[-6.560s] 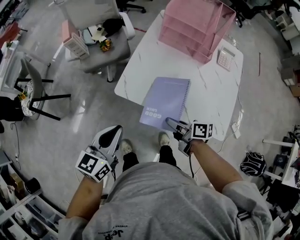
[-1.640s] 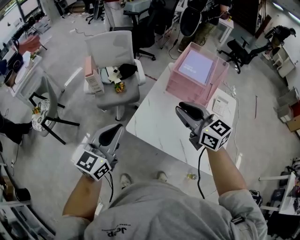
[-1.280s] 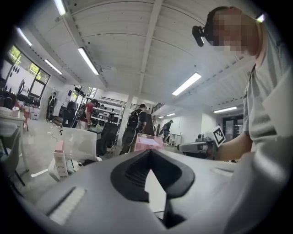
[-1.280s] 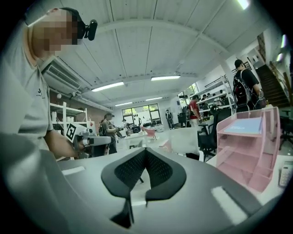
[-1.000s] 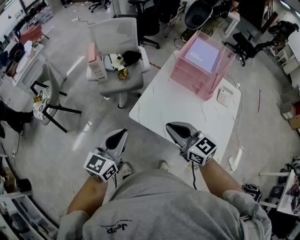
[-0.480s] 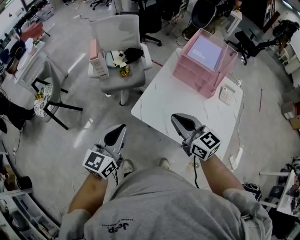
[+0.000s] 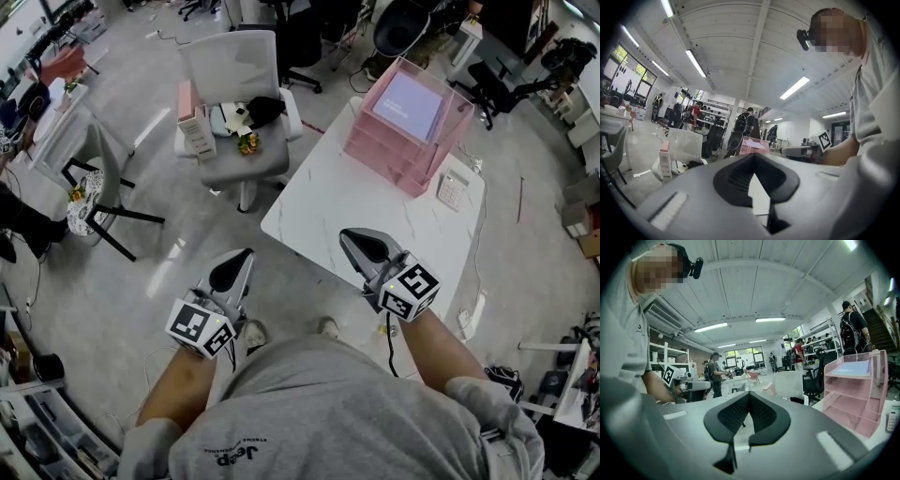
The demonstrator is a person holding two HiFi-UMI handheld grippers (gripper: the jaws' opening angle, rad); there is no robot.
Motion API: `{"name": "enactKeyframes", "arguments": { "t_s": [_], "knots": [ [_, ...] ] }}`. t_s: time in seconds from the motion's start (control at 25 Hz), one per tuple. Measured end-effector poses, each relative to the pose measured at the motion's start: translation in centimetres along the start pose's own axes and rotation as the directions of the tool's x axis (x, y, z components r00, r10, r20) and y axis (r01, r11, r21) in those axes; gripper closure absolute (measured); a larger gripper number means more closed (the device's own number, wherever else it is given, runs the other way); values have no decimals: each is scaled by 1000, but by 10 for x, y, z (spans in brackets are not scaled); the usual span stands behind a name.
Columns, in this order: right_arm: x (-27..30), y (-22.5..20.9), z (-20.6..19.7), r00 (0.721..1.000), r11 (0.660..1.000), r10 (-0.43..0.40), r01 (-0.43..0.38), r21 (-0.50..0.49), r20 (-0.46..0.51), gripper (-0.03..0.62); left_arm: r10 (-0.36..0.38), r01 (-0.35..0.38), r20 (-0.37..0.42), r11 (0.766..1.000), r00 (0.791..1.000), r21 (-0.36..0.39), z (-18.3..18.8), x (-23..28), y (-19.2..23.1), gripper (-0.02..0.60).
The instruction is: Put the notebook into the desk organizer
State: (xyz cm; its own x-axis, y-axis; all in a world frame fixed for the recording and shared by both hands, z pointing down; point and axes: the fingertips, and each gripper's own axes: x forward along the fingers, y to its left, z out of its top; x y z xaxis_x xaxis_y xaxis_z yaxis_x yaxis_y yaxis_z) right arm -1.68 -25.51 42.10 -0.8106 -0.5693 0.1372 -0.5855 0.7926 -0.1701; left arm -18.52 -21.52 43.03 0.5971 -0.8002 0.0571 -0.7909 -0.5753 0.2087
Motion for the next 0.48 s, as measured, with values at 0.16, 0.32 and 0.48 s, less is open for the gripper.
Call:
{"name": "enactKeyframes", "arguments": {
  "t_s": [0.16,0.32,0.48],
  "knots": [
    [2,-1,0,1000,1000,-2,2,-5,4,592,4,-4,2,1000,1000,-6,-1,-1,3,525],
    [2,0,2,1000,1000,-6,6,-15,-4,593,2,-2,3,1000,1000,-4,0,1,4,525],
    [-1,2,1,1000,1000,1,-1,-21,-6,594,3,-3,4,1000,1000,-5,2,-1,1,525]
  ]
}}
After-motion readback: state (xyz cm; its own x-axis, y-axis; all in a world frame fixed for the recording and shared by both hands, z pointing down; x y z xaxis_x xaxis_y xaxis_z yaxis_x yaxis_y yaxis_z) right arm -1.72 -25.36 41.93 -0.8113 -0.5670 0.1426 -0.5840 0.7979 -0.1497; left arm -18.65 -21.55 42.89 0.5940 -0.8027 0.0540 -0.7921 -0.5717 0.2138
